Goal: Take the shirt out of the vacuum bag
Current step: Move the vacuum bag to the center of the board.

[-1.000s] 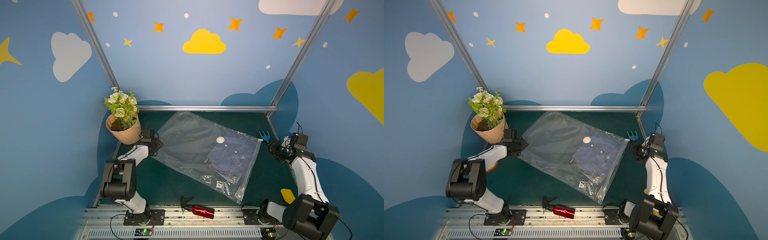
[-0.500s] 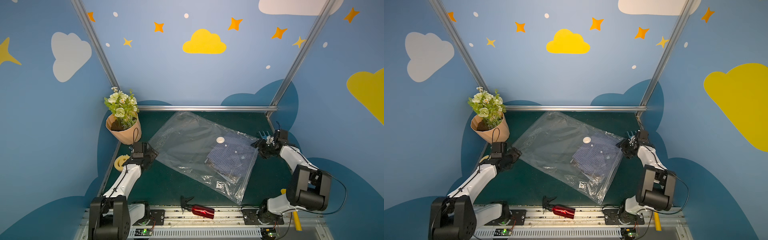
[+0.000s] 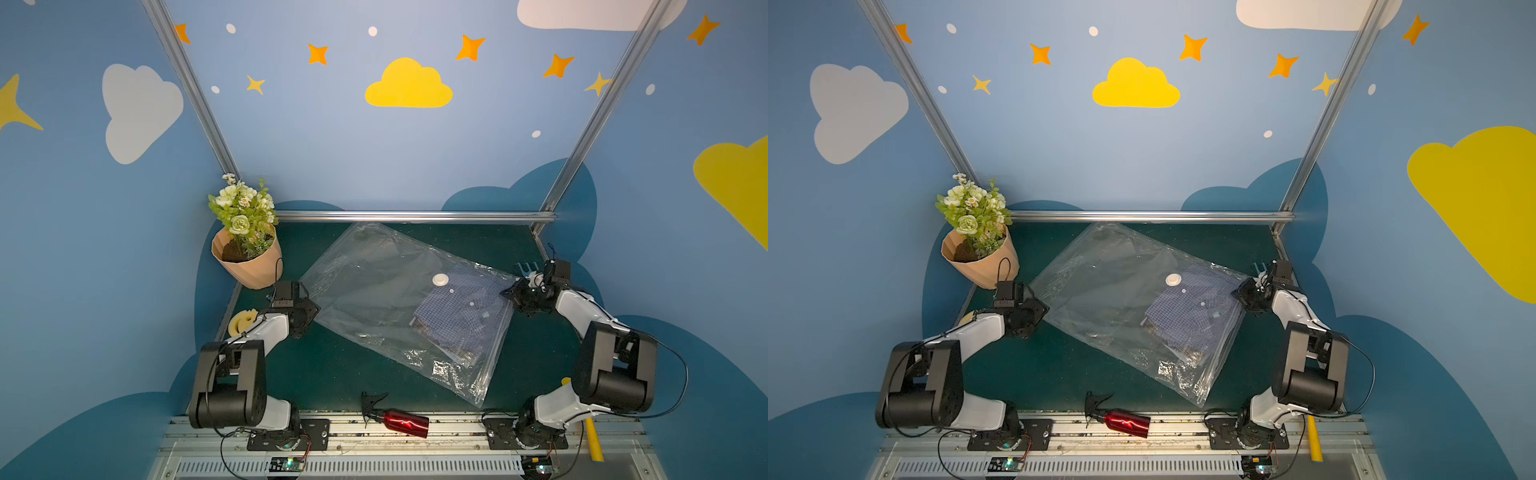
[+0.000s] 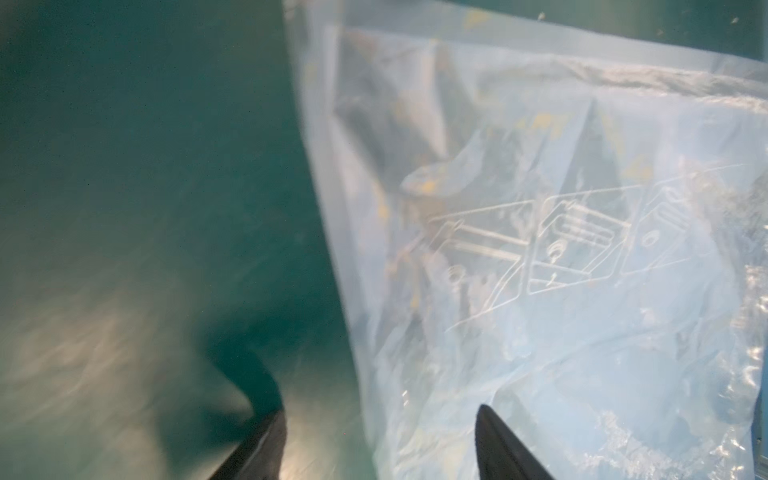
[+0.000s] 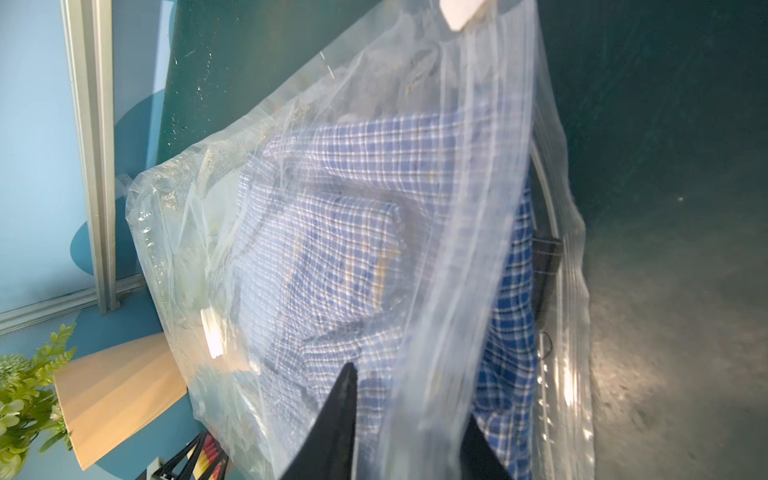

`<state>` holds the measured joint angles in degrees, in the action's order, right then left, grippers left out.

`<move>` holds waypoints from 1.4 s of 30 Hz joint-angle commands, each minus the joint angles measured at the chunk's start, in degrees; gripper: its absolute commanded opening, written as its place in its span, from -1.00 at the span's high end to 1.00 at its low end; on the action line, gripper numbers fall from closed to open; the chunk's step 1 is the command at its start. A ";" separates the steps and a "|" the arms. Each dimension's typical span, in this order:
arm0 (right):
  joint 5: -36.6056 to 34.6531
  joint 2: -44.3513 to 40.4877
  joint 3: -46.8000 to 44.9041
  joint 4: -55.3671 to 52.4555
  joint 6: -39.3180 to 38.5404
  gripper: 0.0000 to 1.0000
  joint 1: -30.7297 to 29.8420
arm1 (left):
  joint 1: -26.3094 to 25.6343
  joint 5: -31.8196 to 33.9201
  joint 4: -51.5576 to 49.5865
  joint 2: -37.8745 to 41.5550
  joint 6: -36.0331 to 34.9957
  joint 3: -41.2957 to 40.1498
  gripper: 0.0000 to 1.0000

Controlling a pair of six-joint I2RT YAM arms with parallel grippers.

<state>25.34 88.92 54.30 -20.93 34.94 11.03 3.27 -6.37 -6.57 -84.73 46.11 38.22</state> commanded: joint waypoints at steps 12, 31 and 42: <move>-2.92 2.82 -1.36 -1.30 -0.91 0.65 -1.93 | -1.22 -3.37 5.54 -7.38 0.94 6.48 0.64; -2.33 15.30 0.35 7.64 5.16 0.83 -13.43 | -5.99 3.12 -14.64 5.58 -15.46 33.05 0.93; -0.83 23.32 11.62 8.86 8.02 0.85 -21.23 | -4.44 7.18 -19.96 10.83 -24.16 40.01 0.93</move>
<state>26.15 108.84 64.53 -10.20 41.65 -8.05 -2.20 -1.30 -25.10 -73.78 25.80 75.09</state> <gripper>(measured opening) 0.077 0.047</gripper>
